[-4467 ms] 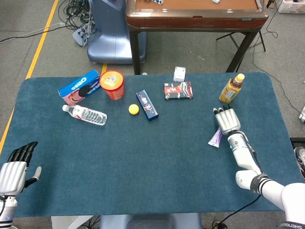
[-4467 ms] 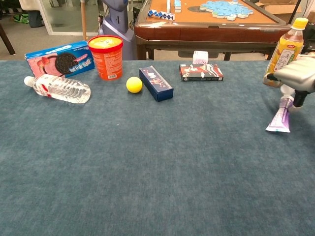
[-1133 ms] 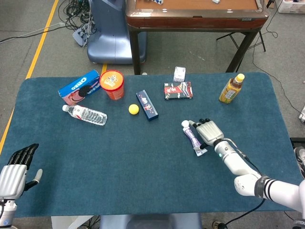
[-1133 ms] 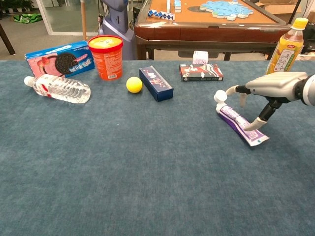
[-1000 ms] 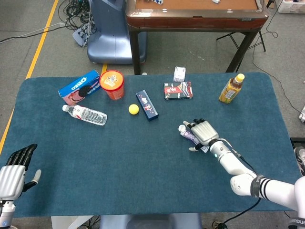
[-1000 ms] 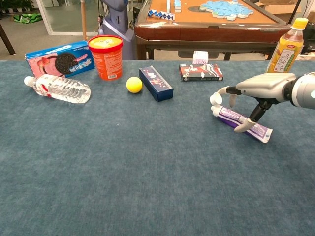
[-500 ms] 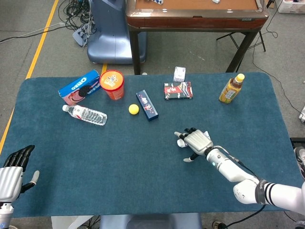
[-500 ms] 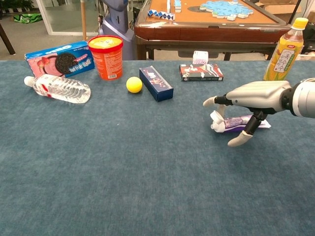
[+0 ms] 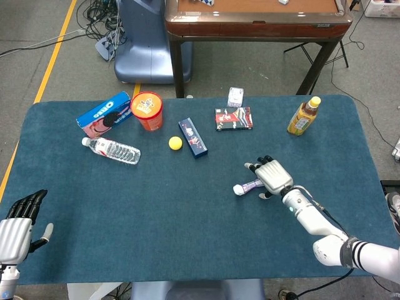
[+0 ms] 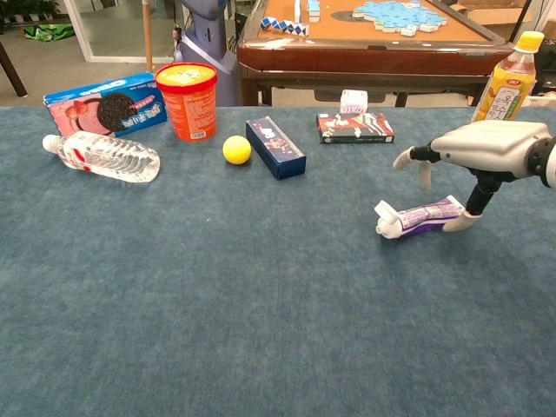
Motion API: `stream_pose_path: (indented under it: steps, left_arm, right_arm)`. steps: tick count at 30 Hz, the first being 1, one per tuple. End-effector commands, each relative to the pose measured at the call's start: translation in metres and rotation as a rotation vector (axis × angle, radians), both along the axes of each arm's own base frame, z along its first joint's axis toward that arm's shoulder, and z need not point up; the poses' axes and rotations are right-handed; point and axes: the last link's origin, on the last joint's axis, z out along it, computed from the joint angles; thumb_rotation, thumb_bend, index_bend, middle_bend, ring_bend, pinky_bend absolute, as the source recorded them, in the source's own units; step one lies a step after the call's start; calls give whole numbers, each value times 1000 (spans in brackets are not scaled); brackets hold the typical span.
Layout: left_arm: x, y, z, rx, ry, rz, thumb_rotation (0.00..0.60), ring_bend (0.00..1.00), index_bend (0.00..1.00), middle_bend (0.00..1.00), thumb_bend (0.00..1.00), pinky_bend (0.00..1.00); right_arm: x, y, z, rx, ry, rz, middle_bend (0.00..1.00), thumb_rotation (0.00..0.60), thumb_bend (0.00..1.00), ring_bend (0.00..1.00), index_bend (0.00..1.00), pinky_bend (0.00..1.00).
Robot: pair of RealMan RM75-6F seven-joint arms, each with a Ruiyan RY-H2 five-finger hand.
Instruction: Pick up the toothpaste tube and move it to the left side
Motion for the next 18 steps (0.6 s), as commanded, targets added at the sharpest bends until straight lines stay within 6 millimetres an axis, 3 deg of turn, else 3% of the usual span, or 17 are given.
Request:
stream_pose_path:
  steps: [1,10,18]
  left_arm:
    - [0,0,1,2,-1,2,600,107,15,93,361,103]
    - [0,0,1,1,-4,1,600,107,15,91,361,103]
    - [-2,-1,2,2,-11,0,600,107,15,91,361,103]
  right_arm:
    - [-5,0,-3,-15,24,12,400,600,155,198,266,169]
    - [-5,-2,-8,-34,64,47,403,600,159,200,354,169]
    - [-3,3,-19,-57,69,76,410,600,212,201,368,169]
